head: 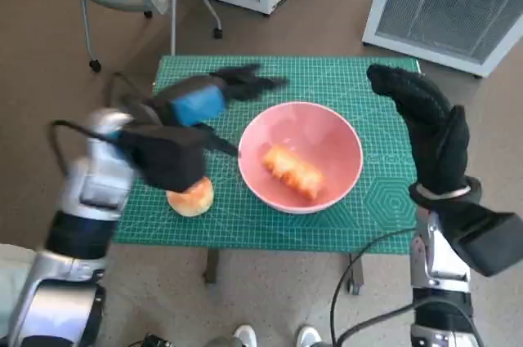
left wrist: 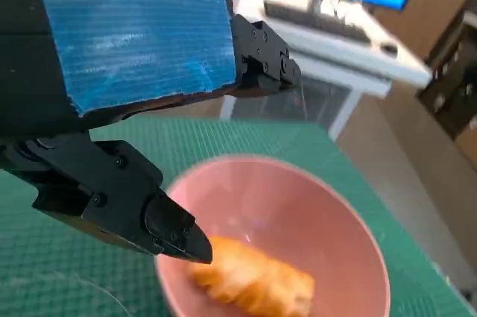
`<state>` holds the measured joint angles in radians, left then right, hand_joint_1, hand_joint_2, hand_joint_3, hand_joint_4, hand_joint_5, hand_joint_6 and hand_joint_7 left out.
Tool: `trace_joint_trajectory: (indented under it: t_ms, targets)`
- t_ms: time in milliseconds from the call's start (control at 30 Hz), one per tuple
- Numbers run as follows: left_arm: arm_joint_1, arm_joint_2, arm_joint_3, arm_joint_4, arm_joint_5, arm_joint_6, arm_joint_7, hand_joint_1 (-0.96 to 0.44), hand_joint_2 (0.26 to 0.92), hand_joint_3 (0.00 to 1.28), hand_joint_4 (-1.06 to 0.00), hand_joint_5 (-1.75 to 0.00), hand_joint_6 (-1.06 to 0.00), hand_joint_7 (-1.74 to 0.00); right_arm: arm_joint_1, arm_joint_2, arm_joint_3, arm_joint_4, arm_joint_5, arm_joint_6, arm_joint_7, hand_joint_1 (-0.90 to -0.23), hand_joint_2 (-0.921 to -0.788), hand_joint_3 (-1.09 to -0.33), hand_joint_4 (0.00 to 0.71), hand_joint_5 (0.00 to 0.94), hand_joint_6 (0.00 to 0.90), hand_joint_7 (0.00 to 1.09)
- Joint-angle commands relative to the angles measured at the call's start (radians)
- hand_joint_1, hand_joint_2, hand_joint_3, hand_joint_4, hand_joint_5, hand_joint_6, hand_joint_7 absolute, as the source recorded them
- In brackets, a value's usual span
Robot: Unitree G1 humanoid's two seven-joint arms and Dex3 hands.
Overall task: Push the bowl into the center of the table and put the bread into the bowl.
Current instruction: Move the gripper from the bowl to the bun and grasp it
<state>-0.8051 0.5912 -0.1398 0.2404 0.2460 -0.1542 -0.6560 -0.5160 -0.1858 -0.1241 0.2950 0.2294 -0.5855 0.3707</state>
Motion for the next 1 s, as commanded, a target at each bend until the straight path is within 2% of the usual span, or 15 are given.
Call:
trace_joint_trajectory:
  t_ms: [33, 233, 533, 767, 1000]
  targets:
    - [0.052, 0.076, 0.061, -0.048, -0.035, 0.012, -0.021, -0.13, 0.76, 0.0, -0.01, 0.0, -0.23, 0.0, 0.009, 0.006, 0.008, -0.009, 0.0, 0.025, -0.003, -0.581, -0.921, -0.673, 0.122, 0.011, -0.001, 0.44]
    - [0.106, 0.158, 0.1, -0.128, -0.031, 0.09, -0.057, -0.17, 0.743, 0.0, -0.02, 0.0, -0.23, -0.01, 0.011, 0.01, 0.009, -0.015, 0.008, 0.028, 0.0, -0.578, -0.921, -0.67, 0.117, 0.007, -0.001, 0.44]
    - [0.175, 0.253, 0.123, -0.146, -0.029, 0.1, -0.096, -0.22, 0.729, 0.0, -0.03, 0.0, -0.23, 0.0, 0.008, 0.008, 0.005, -0.001, 0.014, 0.023, 0.007, -0.578, -0.921, -0.668, 0.116, 0.005, -0.001, 0.44]
    - [0.219, 0.265, 0.123, -0.139, -0.058, 0.124, -0.123, -0.22, 0.73, 0.0, -0.06, -0.01, -0.24, -0.01, 0.003, 0.007, 0.007, 0.004, 0.015, 0.024, 0.01, -0.577, -0.921, -0.669, 0.116, 0.004, -0.001, 0.45]
    - [0.25, 0.262, 0.087, -0.144, -0.021, 0.142, -0.121, -0.19, 0.732, 0.0, -0.09, -0.01, -0.26, -0.01, -0.003, 0.005, 0.01, 0.01, 0.006, 0.021, 0.008, -0.575, -0.921, -0.672, 0.115, 0.004, -0.001, 0.46]
